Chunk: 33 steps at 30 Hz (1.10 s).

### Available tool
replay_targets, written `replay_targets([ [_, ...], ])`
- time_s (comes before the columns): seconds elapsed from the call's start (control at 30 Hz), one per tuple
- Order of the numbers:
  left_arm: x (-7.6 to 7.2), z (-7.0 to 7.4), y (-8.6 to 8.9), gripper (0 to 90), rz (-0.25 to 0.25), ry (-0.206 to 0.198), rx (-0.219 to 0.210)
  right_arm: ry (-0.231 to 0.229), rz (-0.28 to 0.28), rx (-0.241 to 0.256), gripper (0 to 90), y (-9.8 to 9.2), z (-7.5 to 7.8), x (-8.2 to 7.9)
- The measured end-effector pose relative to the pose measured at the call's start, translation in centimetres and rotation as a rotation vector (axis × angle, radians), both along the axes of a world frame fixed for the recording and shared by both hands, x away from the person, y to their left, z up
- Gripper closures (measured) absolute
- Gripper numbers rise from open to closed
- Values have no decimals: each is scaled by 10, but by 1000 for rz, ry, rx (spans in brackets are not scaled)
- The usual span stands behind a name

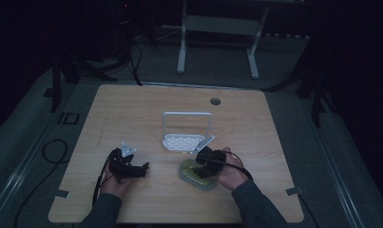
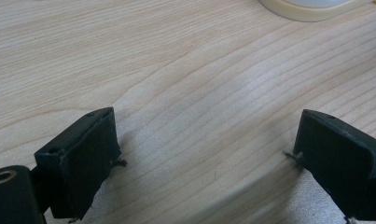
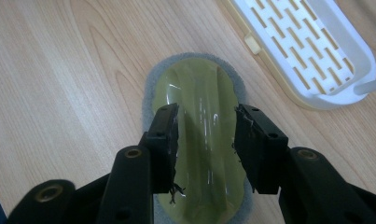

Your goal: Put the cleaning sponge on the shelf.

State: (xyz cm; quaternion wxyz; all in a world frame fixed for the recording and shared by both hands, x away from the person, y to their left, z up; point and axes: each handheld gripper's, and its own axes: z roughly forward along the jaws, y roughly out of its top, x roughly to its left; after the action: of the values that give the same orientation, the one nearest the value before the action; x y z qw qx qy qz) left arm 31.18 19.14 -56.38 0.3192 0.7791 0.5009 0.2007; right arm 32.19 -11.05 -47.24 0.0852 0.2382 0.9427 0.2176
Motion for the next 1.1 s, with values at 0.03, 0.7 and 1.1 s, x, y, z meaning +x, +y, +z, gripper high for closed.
replay_targets([
  [0.03,0,0,0,66,0,1,1,3,3,-6,595,0,0,1],
  [0.7,0,0,0,66,2,-3,-2,75,35,-81,646,10,-2,12],
  [1.1,0,0,0,66,2,-2,-1,111,49,-120,673,10,-5,15],
])
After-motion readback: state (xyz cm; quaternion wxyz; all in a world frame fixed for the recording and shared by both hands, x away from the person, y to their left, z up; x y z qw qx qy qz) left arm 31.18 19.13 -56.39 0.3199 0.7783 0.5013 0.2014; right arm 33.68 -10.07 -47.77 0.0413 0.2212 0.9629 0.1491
